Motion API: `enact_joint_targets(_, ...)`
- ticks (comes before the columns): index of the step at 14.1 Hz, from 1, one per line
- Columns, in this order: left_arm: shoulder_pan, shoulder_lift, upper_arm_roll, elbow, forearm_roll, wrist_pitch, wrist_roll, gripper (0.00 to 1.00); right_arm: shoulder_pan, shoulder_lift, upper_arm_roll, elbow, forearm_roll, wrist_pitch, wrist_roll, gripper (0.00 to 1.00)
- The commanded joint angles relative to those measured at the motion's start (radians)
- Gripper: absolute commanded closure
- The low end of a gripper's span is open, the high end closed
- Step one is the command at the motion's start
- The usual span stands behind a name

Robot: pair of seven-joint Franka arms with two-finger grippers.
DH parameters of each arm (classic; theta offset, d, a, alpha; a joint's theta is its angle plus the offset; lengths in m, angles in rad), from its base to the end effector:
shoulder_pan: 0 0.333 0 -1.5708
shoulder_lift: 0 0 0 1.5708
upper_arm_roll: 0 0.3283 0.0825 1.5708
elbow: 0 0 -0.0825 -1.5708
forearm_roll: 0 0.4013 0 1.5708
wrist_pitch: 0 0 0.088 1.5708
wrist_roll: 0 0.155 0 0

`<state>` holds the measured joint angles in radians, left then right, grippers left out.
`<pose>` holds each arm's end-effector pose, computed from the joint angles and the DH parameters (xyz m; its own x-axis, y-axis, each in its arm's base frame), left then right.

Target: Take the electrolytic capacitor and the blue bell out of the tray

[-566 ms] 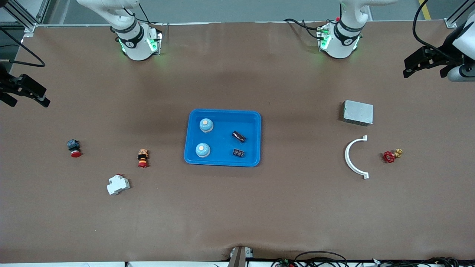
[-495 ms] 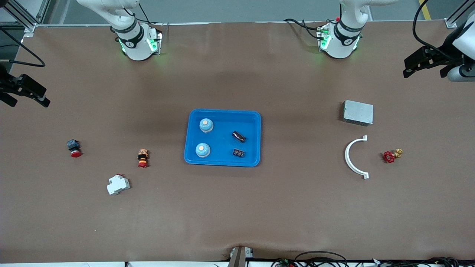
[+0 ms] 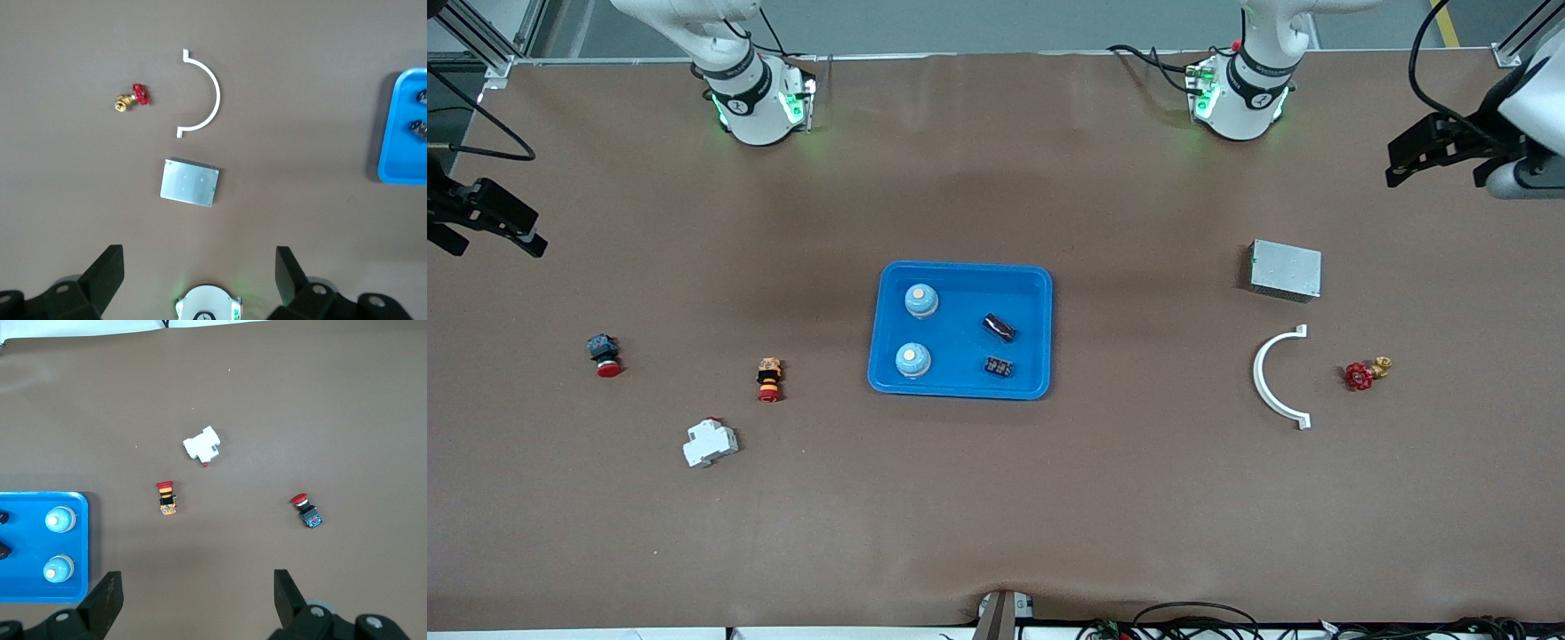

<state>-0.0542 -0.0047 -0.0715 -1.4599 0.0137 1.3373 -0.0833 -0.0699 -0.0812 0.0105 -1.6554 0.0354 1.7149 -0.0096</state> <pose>0.5352 -0.0654 0.6257 0.9925 -0.0383 -0.1160 -0.0414 -0.9989 -0.0237 0.5654 -0.0284 0.6070 0.9886 -0.0542 0.1405 -0.0500 -0.9982 -0.0332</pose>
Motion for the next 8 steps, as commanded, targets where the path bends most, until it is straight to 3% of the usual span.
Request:
enact_joint_targets(1, -0.006, 0.089, -0.033, 0.006, -0.011, -0.007, -0.006, 0.00, 0.001, 0.011, 0.005, 0.022, -0.012, -0.006, -0.006, 0.00)
enact_joint_targets(5, -0.007, 0.198, -0.141, 0.009, -0.018, 0.060, -0.198, 0.00, 0.044, 0.014, 0.006, 0.022, -0.011, -0.008, 0.000, 0.00)
enact_joint_targets(8, -0.028, 0.296, -0.180, 0.009, -0.069, 0.199, -0.337, 0.00, 0.113, 0.023, 0.005, 0.013, -0.011, -0.020, 0.013, 0.00)
